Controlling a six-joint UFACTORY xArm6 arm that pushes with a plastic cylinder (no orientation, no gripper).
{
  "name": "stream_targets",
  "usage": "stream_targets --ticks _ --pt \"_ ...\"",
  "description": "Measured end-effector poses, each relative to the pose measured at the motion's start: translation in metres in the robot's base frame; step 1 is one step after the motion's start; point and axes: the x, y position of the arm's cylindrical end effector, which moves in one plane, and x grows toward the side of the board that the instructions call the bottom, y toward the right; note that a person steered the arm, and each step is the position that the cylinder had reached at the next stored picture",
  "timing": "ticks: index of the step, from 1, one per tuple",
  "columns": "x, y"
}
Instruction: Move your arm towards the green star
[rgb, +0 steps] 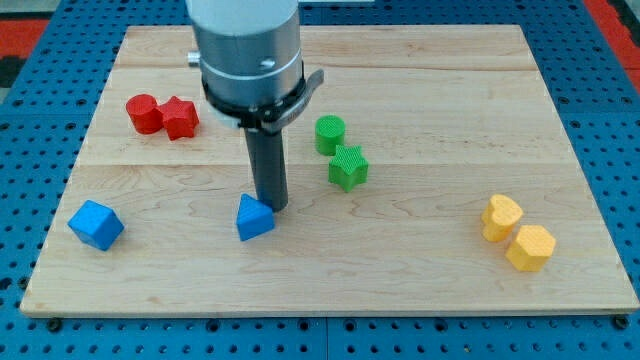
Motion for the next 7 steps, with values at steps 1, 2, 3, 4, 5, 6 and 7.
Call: stream_targets --ticks 1,2,3,4,5,6,7 --pt "0.018 -0.013" --pt "0.024 -0.059" --pt "0.019 -0.103" --pt "0.011 -0.071" --pt "0.007 -0.004" --pt "0.006 0.012" --pt "0.007 0.007"
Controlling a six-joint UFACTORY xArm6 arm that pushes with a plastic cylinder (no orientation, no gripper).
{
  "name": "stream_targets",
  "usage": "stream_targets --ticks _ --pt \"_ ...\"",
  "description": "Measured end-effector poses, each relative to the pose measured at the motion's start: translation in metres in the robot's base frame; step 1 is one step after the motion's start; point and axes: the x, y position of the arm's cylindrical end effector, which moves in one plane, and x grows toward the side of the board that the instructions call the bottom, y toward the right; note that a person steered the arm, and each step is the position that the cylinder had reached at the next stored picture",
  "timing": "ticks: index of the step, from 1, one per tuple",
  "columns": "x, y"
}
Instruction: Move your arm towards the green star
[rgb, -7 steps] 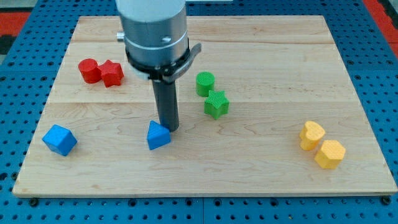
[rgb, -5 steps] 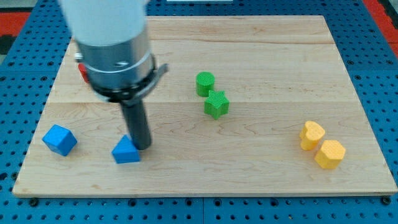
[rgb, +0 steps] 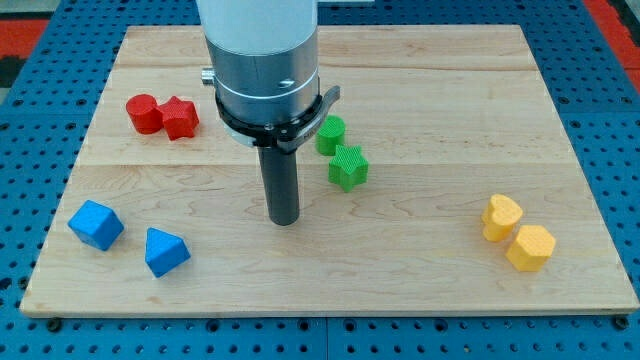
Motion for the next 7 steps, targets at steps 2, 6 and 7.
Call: stream_targets --ticks 2,6,7 --pt "0.0023 -0.0106" --pt "0.0023 -0.0104" --pt "0.0023 -0.0096"
